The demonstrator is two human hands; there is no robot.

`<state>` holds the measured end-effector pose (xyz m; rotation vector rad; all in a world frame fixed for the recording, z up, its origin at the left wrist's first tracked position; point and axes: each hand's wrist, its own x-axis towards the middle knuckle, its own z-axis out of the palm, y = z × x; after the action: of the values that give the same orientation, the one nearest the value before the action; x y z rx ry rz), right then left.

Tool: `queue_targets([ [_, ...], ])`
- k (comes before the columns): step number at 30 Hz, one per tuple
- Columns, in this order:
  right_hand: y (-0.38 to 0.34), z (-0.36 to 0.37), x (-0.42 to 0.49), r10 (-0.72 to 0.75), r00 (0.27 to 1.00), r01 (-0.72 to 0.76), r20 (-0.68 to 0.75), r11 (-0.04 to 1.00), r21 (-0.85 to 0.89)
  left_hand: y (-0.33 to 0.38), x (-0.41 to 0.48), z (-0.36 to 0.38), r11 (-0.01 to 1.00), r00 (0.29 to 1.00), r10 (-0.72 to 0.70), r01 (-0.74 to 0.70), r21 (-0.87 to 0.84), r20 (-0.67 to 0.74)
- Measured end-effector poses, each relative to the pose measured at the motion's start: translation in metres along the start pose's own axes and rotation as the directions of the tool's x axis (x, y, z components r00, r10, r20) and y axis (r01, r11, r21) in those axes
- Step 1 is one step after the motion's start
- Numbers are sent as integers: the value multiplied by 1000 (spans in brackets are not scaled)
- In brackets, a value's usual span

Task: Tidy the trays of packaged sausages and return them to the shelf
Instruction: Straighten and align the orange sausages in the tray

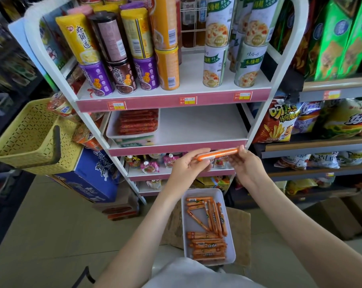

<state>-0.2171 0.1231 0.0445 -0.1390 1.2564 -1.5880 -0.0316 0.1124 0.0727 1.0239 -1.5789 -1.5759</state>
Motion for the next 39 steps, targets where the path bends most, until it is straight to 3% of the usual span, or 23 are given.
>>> queue_targets([
  [2, 5, -1, 2, 54, 998, -54, -24, 998, 28, 0, 1, 4, 999, 999, 34, -34, -10, -22],
  [8, 7, 1, -1, 151, 989, -151, -10, 988, 30, -3, 5, 7, 954, 980, 200, -191, 231, -14],
  [10, 6, 0, -1, 160, 987, -160, 5, 985, -66, -6, 7, 6, 920, 971, 239, -222, 323, -12],
  [12, 9, -1, 1, 150, 989, -139, 19, 953, -270, -10, 10, 4, 903, 966, 256, -221, 369, -48],
  [14, 13, -3, 2, 72, 996, -33, 60, 870, -493, -17, 15, 3, 883, 961, 266, -214, 418, -71],
  [16, 16, -3, 1, -16, 975, 157, 220, 751, -642, -25, 20, 4, 849, 957, 278, -203, 488, -86],
  [18, 19, 3, -6, 8, 914, 300, 405, 659, -690, -30, 24, 8, 832, 953, 275, -169, 529, -128],
  [22, 40, 2, -5, 64, 828, 488, 557, 407, -772, -45, 30, 14, 929, 969, 18, 74, 362, -245],
  [24, 60, -12, 3, 74, 834, 487, 547, 368, -793, -65, 37, 14, 942, 960, -112, 185, 279, -258],
  [29, 127, -77, 42, 71, 915, 348, 398, 363, -865, -184, 44, 14, 764, 840, -458, 540, 353, -292],
  [34, 201, -139, 83, 166, 955, 208, 247, 218, -953, -286, 25, 29, 588, 766, -629, 582, 561, -135],
  [39, 263, -172, 119, 255, 946, 176, 198, 105, -979, -375, 22, 47, 480, 741, -644, 585, 653, -191],
])
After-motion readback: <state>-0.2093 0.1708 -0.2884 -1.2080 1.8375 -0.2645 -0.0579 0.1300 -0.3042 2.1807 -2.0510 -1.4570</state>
